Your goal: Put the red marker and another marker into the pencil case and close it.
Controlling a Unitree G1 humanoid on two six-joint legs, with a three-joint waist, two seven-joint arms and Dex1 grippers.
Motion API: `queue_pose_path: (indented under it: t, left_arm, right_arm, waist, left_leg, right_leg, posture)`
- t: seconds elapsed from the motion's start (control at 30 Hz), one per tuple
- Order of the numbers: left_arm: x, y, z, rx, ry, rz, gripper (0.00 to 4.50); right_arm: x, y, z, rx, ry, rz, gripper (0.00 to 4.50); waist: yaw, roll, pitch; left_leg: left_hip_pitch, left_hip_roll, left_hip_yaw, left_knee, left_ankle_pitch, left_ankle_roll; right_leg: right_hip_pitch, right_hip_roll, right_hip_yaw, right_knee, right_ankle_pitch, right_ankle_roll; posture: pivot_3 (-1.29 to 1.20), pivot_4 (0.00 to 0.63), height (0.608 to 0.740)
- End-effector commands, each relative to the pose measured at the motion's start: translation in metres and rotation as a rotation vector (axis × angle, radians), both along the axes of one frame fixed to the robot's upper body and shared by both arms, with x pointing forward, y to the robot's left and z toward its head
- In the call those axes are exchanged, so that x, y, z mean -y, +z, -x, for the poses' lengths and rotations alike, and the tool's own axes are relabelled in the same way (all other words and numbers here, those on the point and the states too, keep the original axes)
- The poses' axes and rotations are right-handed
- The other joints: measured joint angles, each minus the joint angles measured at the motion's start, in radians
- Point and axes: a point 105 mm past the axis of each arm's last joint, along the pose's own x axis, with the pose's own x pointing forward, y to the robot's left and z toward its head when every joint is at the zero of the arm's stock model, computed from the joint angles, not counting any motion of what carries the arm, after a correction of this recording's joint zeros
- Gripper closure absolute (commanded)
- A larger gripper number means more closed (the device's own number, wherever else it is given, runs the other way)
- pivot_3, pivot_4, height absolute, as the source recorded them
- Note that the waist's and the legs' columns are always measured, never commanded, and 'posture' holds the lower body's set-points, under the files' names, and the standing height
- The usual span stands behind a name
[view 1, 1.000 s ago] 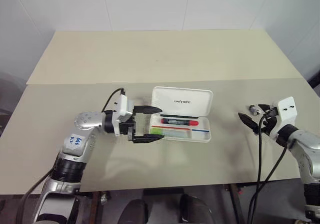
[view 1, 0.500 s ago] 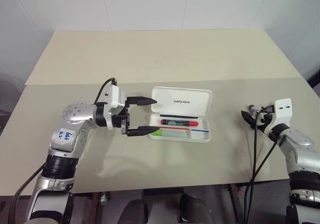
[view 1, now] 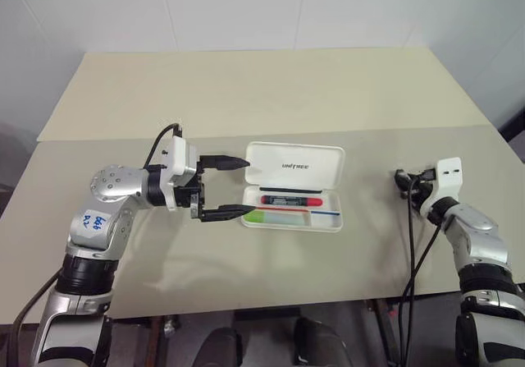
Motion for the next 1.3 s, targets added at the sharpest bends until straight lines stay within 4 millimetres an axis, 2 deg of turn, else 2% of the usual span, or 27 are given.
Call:
queue_pose_path:
  t: [0.03, 0.13, 0.2, 0.27, 0.37, 0.47, 0.63, 0.83, 1.07, 1.3]
  left_arm:
    - [-0.001, 0.007, 0.004, 0.041, -0.010, 0.005, 0.00]
    - [-0.003, 0.004, 0.003, 0.036, -0.003, 0.003, 0.00]
    - [-0.004, 0.003, 0.003, 0.033, 0.000, 0.003, 0.00]
    - [-0.004, 0.000, 0.004, 0.030, 0.003, 0.004, 0.00]
    - [-0.003, -0.002, 0.005, 0.025, 0.005, 0.010, 0.00]
    - [-0.005, -0.006, 0.008, 0.017, 0.024, 0.020, 0.00]
    - [-0.004, -0.009, 0.010, 0.012, 0.033, 0.026, 0.00]
    - [-0.003, -0.010, 0.013, 0.008, 0.037, 0.024, 0.00]
    - [-0.005, -0.009, 0.013, 0.010, 0.045, 0.021, 0.00]
    - [-0.005, -0.008, 0.012, 0.015, 0.050, 0.020, 0.00]
  right_arm:
    - [-0.018, 0.034, 0.000, 0.098, 0.132, 0.031, 4.11]
    - [-0.056, 0.062, 0.015, 0.186, 0.406, 0.079, 4.11]
    - [-0.073, 0.069, 0.028, 0.202, 0.548, 0.123, 4.11]
    - [-0.091, 0.070, 0.045, 0.186, 0.722, 0.180, 4.11]
    - [-0.107, 0.070, 0.065, 0.159, 0.896, 0.185, 4.11]
    - [-0.121, 0.061, 0.084, 0.095, 1.085, 0.229, 4.11]
    - [-0.126, 0.054, 0.083, 0.060, 1.154, 0.249, 4.11]
    - [-0.133, 0.029, 0.073, -0.022, 1.226, 0.310, 4.11]
    - [-0.138, 0.016, 0.068, -0.049, 1.249, 0.315, 4.11]
    - [-0.144, 0.012, 0.063, -0.055, 1.224, 0.302, 4.11]
  waist:
    - [-0.005, 0.001, 0.000]
    - [-0.005, 0.001, 0.001]
    - [-0.004, 0.001, 0.001]
    - [-0.001, 0.001, 0.001]
    - [0.007, 0.001, 0.001]
    - [0.012, 0.001, 0.001]
    - [0.017, 0.001, 0.001]
    - [0.017, 0.000, 0.001]
    - [0.019, 0.000, 0.001]
    - [0.019, 0.000, 0.001]
  left_leg:
    - [0.000, 0.000, 0.000, 0.000, 0.000, 0.000]
    - [0.000, 0.000, 0.000, -0.001, 0.000, 0.000]
    - [0.000, 0.000, 0.000, -0.001, 0.000, 0.000]
    - [0.000, 0.000, 0.000, -0.001, 0.000, 0.000]
    - [0.000, 0.000, -0.001, -0.001, 0.000, 0.000]
    - [0.000, 0.000, -0.001, -0.001, -0.001, 0.001]
    - [0.000, 0.000, -0.001, 0.000, -0.001, 0.001]
    - [0.000, 0.000, 0.000, 0.000, -0.001, 0.001]
    - [0.000, 0.000, -0.001, 0.000, -0.001, 0.000]
    - [0.000, 0.000, -0.001, 0.000, -0.001, 0.000]
  right_leg:
    - [0.000, 0.000, 0.000, 0.000, 0.000, 0.000]
    - [-0.001, 0.000, 0.000, 0.000, 0.000, 0.000]
    - [-0.001, 0.001, 0.000, 0.000, 0.000, 0.000]
    - [-0.001, 0.000, 0.000, 0.000, 0.000, 0.000]
    - [-0.001, 0.000, -0.001, 0.000, 0.000, 0.000]
    - [-0.001, 0.000, -0.001, 0.000, 0.000, 0.000]
    - [-0.001, 0.000, -0.001, 0.000, 0.000, 0.000]
    - [0.000, 0.000, 0.000, 0.000, 0.000, 0.000]
    - [-0.001, 0.000, -0.001, 0.000, 0.000, 0.000]
    - [-0.001, 0.000, -0.001, 0.000, 0.000, 0.000]
  posture:
    - [0.00, 0.150, 0.740]
    - [0.00, 0.150, 0.740]
    - [0.00, 0.150, 0.740]
    - [0.00, 0.150, 0.740]
    - [0.00, 0.150, 0.740]
    - [0.00, 0.150, 0.740]
    - [0.00, 0.150, 0.740]
    - [0.00, 0.150, 0.740]
    - [0.00, 0.150, 0.740]
    - [0.00, 0.150, 0.740]
